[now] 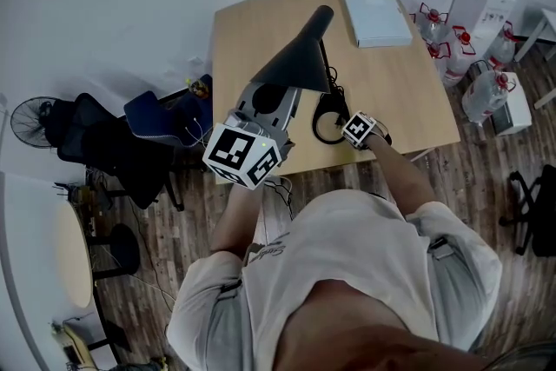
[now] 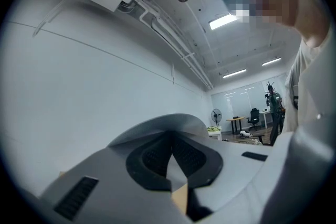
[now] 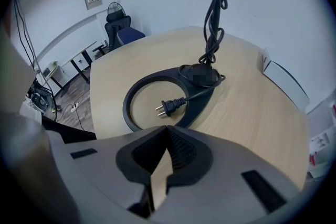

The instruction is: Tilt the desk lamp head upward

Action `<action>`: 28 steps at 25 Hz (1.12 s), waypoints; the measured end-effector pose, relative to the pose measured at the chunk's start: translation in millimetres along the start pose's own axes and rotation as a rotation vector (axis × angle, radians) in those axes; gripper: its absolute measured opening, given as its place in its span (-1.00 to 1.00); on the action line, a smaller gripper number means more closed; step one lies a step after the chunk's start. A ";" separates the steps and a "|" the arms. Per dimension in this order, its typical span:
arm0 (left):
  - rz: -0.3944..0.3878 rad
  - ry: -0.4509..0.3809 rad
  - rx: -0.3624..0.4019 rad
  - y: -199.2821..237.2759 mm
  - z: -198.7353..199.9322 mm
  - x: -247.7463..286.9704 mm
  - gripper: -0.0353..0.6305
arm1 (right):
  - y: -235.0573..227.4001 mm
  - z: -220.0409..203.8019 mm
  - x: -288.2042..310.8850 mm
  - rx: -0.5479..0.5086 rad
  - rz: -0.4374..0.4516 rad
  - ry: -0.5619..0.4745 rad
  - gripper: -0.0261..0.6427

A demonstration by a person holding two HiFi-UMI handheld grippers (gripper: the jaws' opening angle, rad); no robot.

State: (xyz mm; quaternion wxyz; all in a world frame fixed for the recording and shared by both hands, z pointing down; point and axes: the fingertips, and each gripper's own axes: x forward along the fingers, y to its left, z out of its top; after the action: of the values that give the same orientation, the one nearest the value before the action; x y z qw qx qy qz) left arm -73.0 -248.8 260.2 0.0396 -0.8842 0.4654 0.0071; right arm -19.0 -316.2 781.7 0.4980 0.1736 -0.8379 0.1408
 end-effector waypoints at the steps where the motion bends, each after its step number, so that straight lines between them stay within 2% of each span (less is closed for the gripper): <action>1: -0.001 -0.008 -0.004 0.8 1.9 0.9 -0.85 | 0.6 0.5 -0.6 -0.008 0.000 0.002 -0.94; 8: -0.017 -0.027 -0.032 0.2 3.2 0.1 -0.85 | 0.7 -1.9 0.6 0.043 -0.004 -0.021 -0.94; 12: -0.024 -0.038 -0.064 2.0 -1.5 -2.8 -0.85 | -2.0 -1.3 -0.2 0.133 0.021 -0.053 -0.94; 15: -0.019 -0.016 -0.075 2.8 -12.8 -5.5 -0.85 | -2.4 0.4 -1.4 0.168 0.028 -0.081 -0.94; 25: -0.091 0.070 -0.134 -9.4 -37.9 -17.4 -0.85 | 0.8 -1.7 -3.6 0.162 -0.062 -0.073 -0.94; 28: -0.107 0.092 -0.150 -12.7 -47.1 -24.8 -0.85 | 7.2 -2.0 -8.5 0.203 -0.049 -0.111 -0.94</action>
State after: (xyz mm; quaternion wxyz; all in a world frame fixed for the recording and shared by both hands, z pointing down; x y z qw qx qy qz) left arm -77.6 -224.9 309.2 -0.0481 -0.9077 0.4168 -0.0009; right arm -16.8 -307.6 774.6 0.4339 0.2512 -0.8411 0.2029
